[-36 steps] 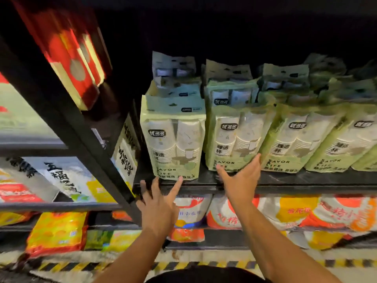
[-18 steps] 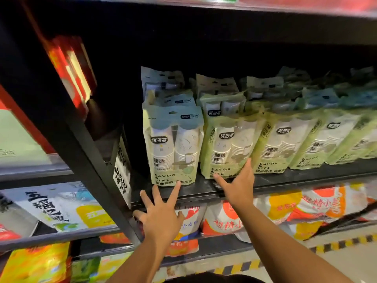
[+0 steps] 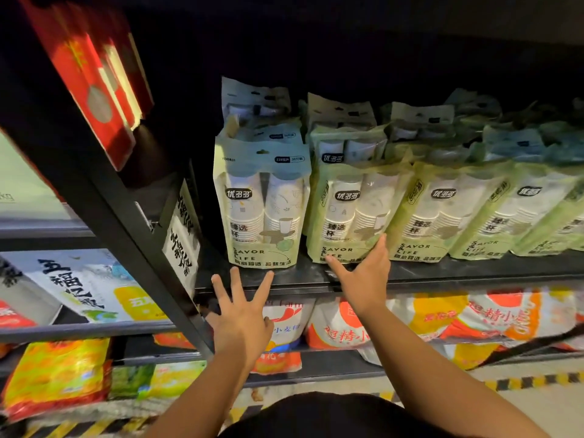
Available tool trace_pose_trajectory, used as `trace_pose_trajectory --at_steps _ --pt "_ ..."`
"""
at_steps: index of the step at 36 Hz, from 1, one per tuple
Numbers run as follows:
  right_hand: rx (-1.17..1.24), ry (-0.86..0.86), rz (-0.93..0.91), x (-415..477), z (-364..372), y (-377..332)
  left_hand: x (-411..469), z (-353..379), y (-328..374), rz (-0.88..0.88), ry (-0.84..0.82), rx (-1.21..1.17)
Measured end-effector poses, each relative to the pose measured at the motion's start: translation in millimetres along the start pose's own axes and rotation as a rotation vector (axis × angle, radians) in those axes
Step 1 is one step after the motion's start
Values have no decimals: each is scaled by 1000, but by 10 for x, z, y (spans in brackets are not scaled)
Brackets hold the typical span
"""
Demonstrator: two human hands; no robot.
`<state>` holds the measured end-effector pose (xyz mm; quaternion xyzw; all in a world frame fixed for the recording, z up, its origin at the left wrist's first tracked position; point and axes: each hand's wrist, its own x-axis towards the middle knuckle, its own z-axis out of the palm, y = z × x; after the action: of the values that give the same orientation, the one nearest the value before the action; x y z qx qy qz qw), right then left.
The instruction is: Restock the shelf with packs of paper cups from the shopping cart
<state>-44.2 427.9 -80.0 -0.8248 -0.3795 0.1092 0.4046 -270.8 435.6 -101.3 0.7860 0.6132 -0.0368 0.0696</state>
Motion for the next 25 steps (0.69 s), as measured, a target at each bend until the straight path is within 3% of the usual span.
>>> trace_pose_trajectory --at_steps 13,18,25 --pt "-199 -18 -79 -258 -7 214 -144 207 -104 78 45 55" --pt "-381 -97 -162 -478 -88 460 -105 192 -131 98 42 9" --pt "-438 -232 -269 -627 -397 693 -228 92 -4 60 49 -55"
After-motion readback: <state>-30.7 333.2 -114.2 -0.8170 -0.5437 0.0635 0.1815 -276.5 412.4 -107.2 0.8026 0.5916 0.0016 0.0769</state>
